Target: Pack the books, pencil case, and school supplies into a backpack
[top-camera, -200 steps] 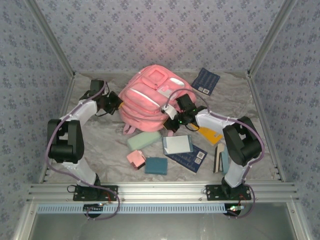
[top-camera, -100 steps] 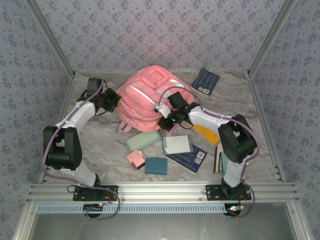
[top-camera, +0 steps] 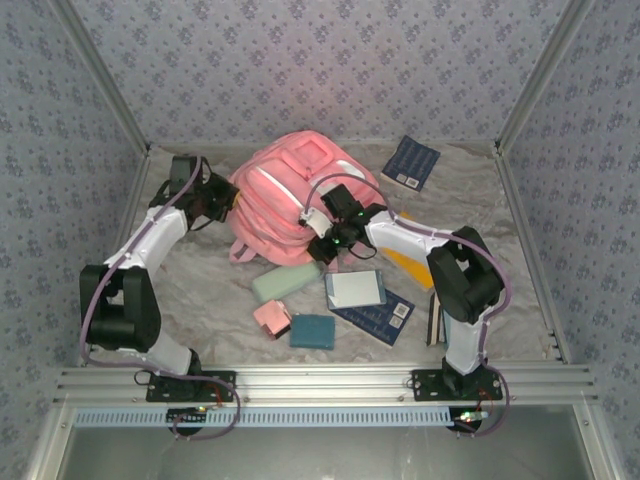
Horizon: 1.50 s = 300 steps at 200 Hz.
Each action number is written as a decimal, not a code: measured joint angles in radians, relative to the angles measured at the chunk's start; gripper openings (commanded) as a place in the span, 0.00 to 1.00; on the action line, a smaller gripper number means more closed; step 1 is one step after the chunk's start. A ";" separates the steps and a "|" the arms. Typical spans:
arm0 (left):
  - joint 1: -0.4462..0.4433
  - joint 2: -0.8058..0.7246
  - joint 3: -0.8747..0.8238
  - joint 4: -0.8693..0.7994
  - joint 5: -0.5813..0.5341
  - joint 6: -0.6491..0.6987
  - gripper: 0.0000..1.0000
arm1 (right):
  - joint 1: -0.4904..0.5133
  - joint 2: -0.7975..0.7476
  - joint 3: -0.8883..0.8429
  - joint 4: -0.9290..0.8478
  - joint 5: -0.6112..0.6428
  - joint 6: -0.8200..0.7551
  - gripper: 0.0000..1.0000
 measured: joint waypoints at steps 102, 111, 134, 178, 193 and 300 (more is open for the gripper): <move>0.005 -0.002 -0.046 0.015 0.004 -0.032 0.00 | -0.042 -0.079 -0.346 0.524 -0.133 0.325 0.26; 0.005 -0.002 -0.046 0.020 0.004 -0.035 0.00 | -0.045 -0.079 -0.359 0.561 -0.142 0.343 0.29; 0.003 -0.004 -0.046 0.023 0.004 -0.039 0.00 | -0.060 -0.080 -0.401 0.666 -0.171 0.405 0.31; -0.006 -0.008 -0.046 0.023 0.005 -0.039 0.00 | -0.100 -0.080 -0.469 0.841 -0.208 0.528 0.34; -0.006 -0.008 -0.046 0.023 0.006 -0.039 0.00 | -0.106 -0.080 -0.489 0.889 -0.214 0.560 0.33; -0.007 -0.014 -0.046 0.014 0.008 -0.039 0.00 | -0.109 -0.080 -0.547 0.975 -0.216 0.600 0.25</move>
